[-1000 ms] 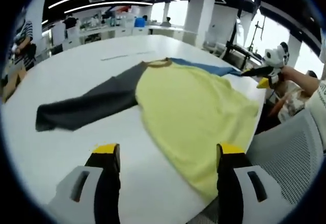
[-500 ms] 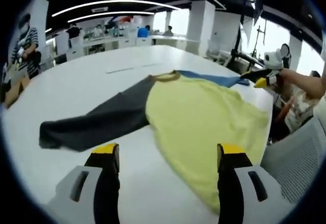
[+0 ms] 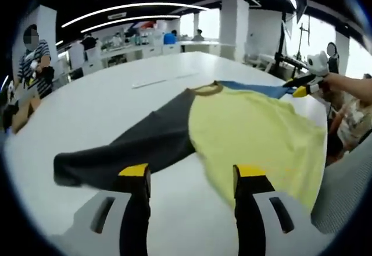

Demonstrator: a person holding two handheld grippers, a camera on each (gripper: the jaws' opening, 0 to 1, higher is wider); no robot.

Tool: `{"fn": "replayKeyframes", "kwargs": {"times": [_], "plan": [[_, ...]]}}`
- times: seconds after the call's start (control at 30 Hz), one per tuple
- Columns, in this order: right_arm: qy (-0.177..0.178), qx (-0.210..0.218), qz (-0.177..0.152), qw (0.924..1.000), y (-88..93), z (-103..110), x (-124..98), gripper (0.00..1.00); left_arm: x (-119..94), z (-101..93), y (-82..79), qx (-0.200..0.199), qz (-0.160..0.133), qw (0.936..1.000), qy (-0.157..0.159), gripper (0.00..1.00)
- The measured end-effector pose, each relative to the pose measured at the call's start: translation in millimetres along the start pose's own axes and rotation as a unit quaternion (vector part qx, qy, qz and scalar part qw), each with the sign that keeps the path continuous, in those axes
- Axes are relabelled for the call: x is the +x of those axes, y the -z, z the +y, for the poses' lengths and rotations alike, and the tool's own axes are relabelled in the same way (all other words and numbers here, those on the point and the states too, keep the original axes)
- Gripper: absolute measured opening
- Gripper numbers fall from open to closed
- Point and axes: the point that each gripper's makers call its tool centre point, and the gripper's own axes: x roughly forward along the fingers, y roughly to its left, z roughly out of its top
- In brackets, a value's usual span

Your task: Fold the garment on the visible template until the final outline fits inside the template.

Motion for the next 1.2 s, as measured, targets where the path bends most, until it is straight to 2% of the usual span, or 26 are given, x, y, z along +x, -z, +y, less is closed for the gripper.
{"fn": "replayKeyframes", "kwargs": {"times": [0.2,0.23,0.43,0.53,0.63,0.67,0.97,1.2], "plan": [[0.005,-0.020,0.016,0.9997,4.0,-4,10,0.41,14,10.8,0.9,0.003,0.004,1.0000,-0.006,0.45],[0.008,-0.029,0.022,0.9993,7.8,-10,14,0.40,16,11.7,1.6,0.006,0.007,0.9999,-0.006,0.44],[0.004,-0.049,0.043,0.9979,17.8,-12,28,0.34,32,16.9,3.9,0.022,0.018,0.9996,-0.006,0.37],[0.003,-0.059,0.049,0.9971,19.9,-12,33,0.31,39,18.2,4.1,0.032,0.024,0.9992,-0.008,0.35],[0.000,-0.059,0.048,0.9971,19.1,-11,37,0.29,45,23.4,5.4,0.061,0.035,0.9973,-0.022,0.30],[-0.001,-0.060,0.048,0.9971,18.9,-11,38,0.28,46,22.3,5.2,0.058,0.033,0.9976,-0.019,0.29],[0.001,-0.085,0.062,0.9945,24.6,-12,47,0.23,58,27.0,6.1,0.063,0.040,0.9970,-0.020,0.26],[0.003,-0.071,0.057,0.9958,22.3,-13,52,0.17,67,23.2,7.3,0.077,0.049,0.9958,-0.005,0.25]]}}
